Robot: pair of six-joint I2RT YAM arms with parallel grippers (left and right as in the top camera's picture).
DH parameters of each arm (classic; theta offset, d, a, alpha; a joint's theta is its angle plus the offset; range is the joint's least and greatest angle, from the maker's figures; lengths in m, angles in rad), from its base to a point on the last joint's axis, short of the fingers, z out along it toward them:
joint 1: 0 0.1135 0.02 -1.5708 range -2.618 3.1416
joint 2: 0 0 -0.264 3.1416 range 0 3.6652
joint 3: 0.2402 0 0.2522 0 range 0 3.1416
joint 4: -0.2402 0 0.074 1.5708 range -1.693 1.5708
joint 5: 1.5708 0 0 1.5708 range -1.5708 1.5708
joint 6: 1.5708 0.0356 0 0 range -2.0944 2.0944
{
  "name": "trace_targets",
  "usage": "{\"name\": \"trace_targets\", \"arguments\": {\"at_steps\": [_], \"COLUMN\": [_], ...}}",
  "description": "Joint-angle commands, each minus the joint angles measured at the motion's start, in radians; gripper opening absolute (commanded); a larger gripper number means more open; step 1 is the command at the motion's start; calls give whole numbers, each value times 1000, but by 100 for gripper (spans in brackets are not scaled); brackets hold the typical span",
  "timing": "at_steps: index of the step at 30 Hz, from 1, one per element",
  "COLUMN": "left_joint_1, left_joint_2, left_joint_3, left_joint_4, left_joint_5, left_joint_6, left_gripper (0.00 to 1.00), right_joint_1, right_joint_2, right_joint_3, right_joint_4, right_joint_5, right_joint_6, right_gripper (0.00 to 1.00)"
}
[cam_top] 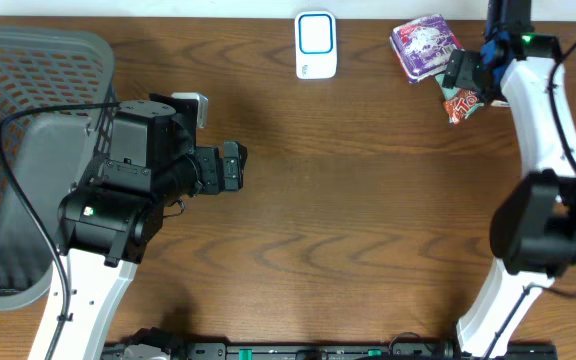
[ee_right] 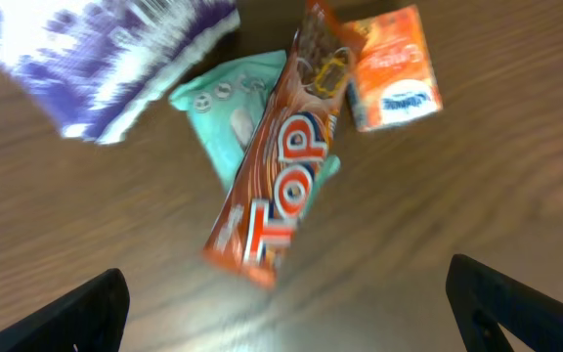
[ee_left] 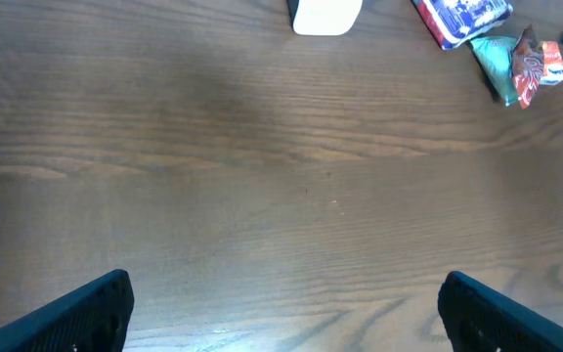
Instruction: Scan the item barcode
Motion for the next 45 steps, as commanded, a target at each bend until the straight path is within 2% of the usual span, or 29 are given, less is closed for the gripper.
{"name": "trace_targets", "arguments": {"at_steps": [1, 9, 20, 24, 28, 35, 40, 45], "left_joint_1": [3, 3, 3, 3, 3, 3, 3, 3], "left_joint_2": [-1, -1, -1, -1, -1, -1, -1, -1], "left_joint_3": [17, 17, 17, 17, 17, 17, 17, 17], "left_joint_4": [0, 0, 0, 0, 0, 0, 0, 0], "left_joint_5": [-10, -10, -10, -10, -10, -10, -10, -10], "left_joint_6": [-9, -9, -9, -9, -9, -9, -9, -9], "left_gripper": [99, 99, 99, 99, 99, 99, 99, 99], "right_joint_1": [16, 146, 414, 457, 458, 458, 458, 458], "right_joint_2": [-220, -533, -1037, -1247, -1397, -1548, -1571, -1571], "right_joint_3": [10, -44, -582, -719, -763, -763, -763, -763], "right_joint_4": [-61, -251, -135, -172, -334, -580, -665, -677], "right_joint_5": [-20, -38, -6, -58, -57, -89, -142, -230], "right_joint_6": [72, 113, 212, 224, 224, 232, 232, 232], "right_gripper": [99, 99, 99, 99, 99, 99, 99, 99]}}
